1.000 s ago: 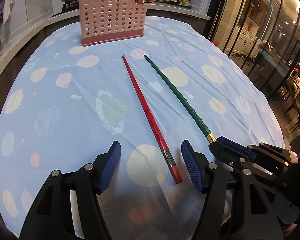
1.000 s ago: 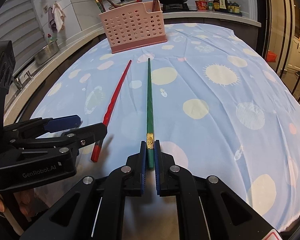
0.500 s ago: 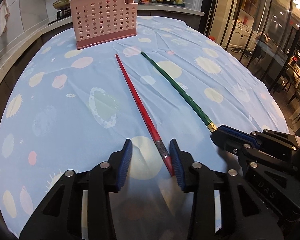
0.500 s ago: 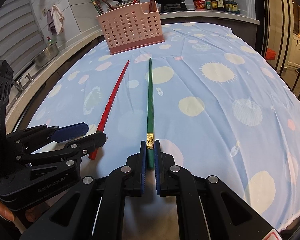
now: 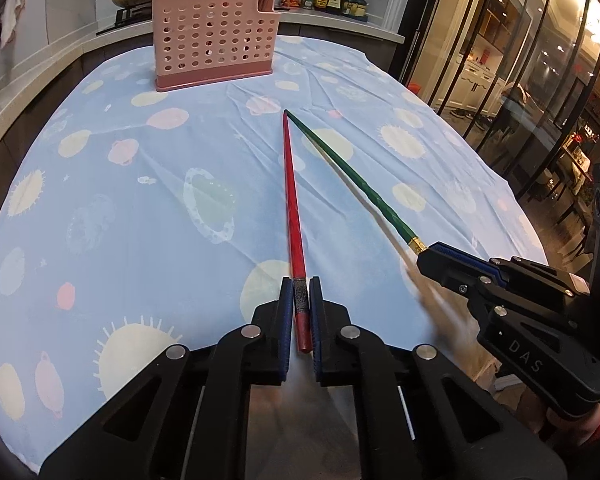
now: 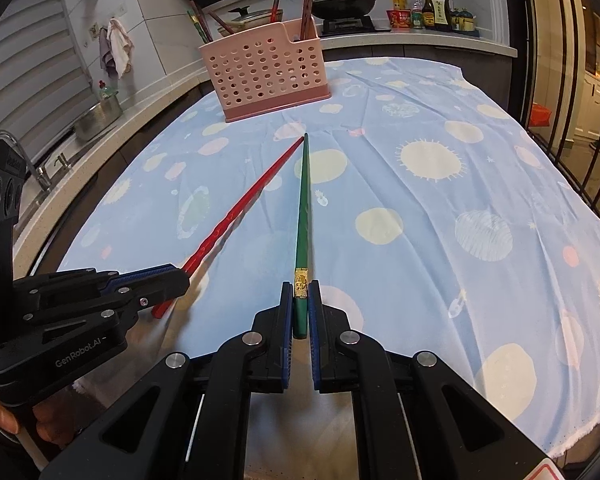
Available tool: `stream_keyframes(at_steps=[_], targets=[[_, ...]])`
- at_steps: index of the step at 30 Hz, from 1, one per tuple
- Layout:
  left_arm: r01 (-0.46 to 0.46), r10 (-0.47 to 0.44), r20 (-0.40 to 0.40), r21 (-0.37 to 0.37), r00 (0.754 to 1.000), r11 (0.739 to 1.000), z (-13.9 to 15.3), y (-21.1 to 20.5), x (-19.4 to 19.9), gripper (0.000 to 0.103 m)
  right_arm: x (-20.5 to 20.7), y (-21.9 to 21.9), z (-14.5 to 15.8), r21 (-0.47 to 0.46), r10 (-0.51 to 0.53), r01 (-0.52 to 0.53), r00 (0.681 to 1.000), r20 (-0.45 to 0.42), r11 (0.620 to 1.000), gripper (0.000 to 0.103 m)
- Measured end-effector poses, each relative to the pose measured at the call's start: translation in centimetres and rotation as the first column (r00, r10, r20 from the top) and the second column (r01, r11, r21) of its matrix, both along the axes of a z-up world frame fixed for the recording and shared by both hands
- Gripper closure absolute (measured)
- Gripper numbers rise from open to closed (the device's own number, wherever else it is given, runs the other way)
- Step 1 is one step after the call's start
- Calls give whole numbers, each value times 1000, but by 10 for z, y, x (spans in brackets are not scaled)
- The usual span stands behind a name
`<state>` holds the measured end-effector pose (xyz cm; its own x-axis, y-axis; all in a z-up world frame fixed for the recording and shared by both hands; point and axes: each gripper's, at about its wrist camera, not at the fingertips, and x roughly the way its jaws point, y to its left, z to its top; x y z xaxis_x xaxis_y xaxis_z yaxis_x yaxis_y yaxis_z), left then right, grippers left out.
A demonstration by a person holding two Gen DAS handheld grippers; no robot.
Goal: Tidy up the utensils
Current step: 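Lift both chopsticks and carry them above the pink holder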
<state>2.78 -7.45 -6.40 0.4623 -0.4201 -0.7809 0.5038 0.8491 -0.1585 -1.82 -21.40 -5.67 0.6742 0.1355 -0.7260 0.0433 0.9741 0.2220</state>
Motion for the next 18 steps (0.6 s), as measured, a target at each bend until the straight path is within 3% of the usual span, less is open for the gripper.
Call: stream_keyframes(at_steps=[10, 18], targets=[[-42, 51, 108, -77, 993, 996, 53, 19, 12, 95, 7, -14, 51, -9, -27, 28, 991, 132, 1000, 96], [-56, 86, 238, -127, 968, 990, 106, 25, 38, 96, 29, -29, 97, -22, -53, 61, 965, 255, 998, 96]])
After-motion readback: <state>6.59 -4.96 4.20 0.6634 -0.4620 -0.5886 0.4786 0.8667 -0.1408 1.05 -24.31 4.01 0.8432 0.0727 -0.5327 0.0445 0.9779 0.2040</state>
